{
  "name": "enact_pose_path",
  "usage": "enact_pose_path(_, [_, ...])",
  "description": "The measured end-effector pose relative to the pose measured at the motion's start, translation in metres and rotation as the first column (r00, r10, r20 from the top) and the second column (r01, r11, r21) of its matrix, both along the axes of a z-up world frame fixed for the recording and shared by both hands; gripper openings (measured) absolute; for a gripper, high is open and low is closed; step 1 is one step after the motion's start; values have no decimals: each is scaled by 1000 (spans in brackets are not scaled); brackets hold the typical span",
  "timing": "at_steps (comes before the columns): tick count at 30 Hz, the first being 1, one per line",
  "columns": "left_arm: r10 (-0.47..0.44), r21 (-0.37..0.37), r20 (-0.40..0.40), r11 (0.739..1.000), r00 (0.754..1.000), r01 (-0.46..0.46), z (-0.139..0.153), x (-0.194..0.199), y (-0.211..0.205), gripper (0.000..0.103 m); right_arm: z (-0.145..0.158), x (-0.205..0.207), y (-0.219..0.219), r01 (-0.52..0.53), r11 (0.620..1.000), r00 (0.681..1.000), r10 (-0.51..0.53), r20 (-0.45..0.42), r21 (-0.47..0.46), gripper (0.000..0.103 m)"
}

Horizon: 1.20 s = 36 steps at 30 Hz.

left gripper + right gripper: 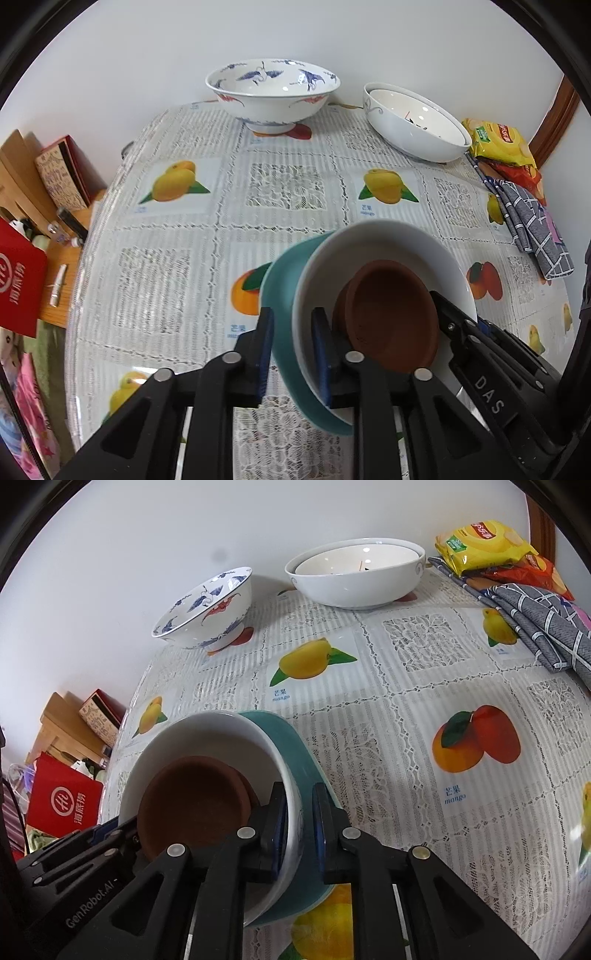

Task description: Organize plates and bowls

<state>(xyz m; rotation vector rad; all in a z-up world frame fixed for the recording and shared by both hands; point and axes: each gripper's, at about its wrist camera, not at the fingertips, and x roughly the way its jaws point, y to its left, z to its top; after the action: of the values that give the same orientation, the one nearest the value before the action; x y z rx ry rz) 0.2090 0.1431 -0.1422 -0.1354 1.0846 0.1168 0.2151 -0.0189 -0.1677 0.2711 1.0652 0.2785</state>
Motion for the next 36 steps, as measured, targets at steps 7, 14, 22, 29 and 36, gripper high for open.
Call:
enact_pose_path(7, [4, 4, 6, 1000, 1000, -4, 8, -9, 2, 24, 8, -8, -5, 0, 1000, 1000, 0, 19, -3, 19])
enact_pose_path(14, [-8, 9, 22, 1000, 1000, 8, 20, -28, -6, 29, 19, -24, -6, -52, 998, 998, 53, 25, -39, 25])
enact_pose_path(22, [-60, 34, 99, 998, 993, 56, 51, -64, -28, 44, 55, -73, -22, -53, 985, 991, 72, 111, -161, 38])
enact_pose_path(29, [-101, 39, 175, 995, 979, 96, 76, -95, -60, 56, 97, -118, -80, 70, 977, 982, -32, 184, -202, 53])
enact_pose_path(36, [-144, 49, 239, 990, 960, 136, 106, -135, -95, 60, 128, -159, -121, 181, 948, 963, -117, 243, -263, 60])
